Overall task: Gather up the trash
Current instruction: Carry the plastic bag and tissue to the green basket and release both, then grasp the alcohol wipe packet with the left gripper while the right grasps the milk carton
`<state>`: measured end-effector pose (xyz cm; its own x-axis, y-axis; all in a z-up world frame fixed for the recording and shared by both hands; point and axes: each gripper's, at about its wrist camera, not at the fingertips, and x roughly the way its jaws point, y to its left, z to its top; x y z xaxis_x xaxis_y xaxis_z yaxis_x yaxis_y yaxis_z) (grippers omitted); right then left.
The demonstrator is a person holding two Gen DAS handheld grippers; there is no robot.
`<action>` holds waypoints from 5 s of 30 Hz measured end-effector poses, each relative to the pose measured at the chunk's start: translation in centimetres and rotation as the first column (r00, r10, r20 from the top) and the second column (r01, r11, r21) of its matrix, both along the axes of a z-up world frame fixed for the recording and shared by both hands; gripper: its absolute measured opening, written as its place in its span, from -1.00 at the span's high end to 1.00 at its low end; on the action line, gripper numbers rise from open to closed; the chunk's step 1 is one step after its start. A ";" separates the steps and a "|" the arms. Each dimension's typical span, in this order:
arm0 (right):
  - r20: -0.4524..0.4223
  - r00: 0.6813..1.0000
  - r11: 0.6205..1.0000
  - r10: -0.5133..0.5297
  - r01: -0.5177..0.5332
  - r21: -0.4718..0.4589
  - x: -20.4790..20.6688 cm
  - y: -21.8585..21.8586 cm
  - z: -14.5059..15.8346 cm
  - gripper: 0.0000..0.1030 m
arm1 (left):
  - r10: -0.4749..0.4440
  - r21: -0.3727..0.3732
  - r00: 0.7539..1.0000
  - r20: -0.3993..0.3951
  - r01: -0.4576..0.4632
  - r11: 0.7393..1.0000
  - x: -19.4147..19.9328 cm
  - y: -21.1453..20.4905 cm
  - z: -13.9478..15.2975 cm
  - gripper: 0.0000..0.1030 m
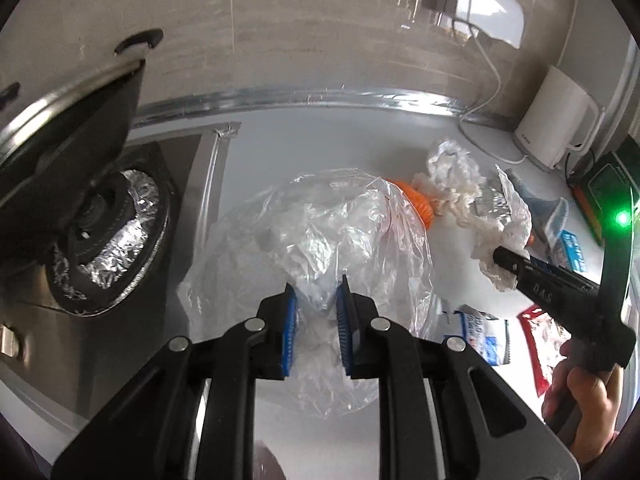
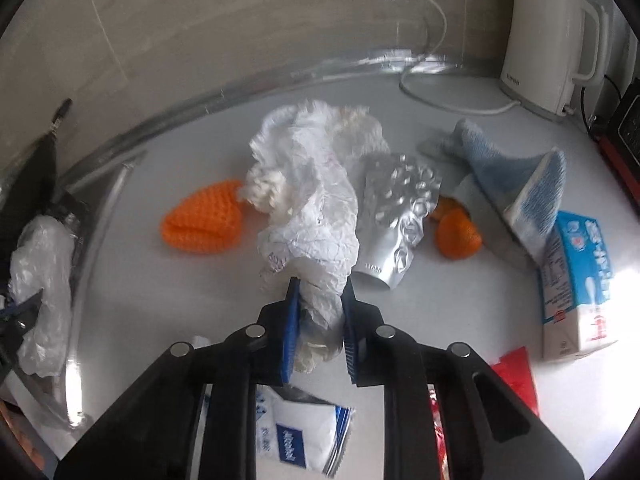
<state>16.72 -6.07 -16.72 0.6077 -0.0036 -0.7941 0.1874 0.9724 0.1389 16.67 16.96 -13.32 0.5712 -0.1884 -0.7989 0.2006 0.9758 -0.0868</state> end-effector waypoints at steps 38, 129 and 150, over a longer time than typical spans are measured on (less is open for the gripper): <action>-0.082 0.972 0.976 0.220 -0.219 0.017 -32.8 -9.3 3.5 0.60 | -0.411 -0.041 0.879 -0.243 0.414 0.909 -29.0 -15.7 -4.3 0.57; 0.022 0.996 0.996 -0.088 0.088 -0.005 -10.3 -15.7 3.7 -0.95 | 0.675 0.142 0.631 -0.383 -0.682 0.718 -0.8 -15.3 -8.8 -0.84; -0.045 0.982 0.983 -0.182 0.181 -0.038 -5.3 -17.4 0.5 -0.95 | 0.554 0.089 0.774 -0.305 -0.557 0.826 0.4 -17.1 -6.5 0.47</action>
<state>11.41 -23.45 -16.24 0.5552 -0.1376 -0.8202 0.3668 0.9256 0.0930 17.10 -0.19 -19.80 0.3062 0.0800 -0.9486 -0.4141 0.9085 -0.0571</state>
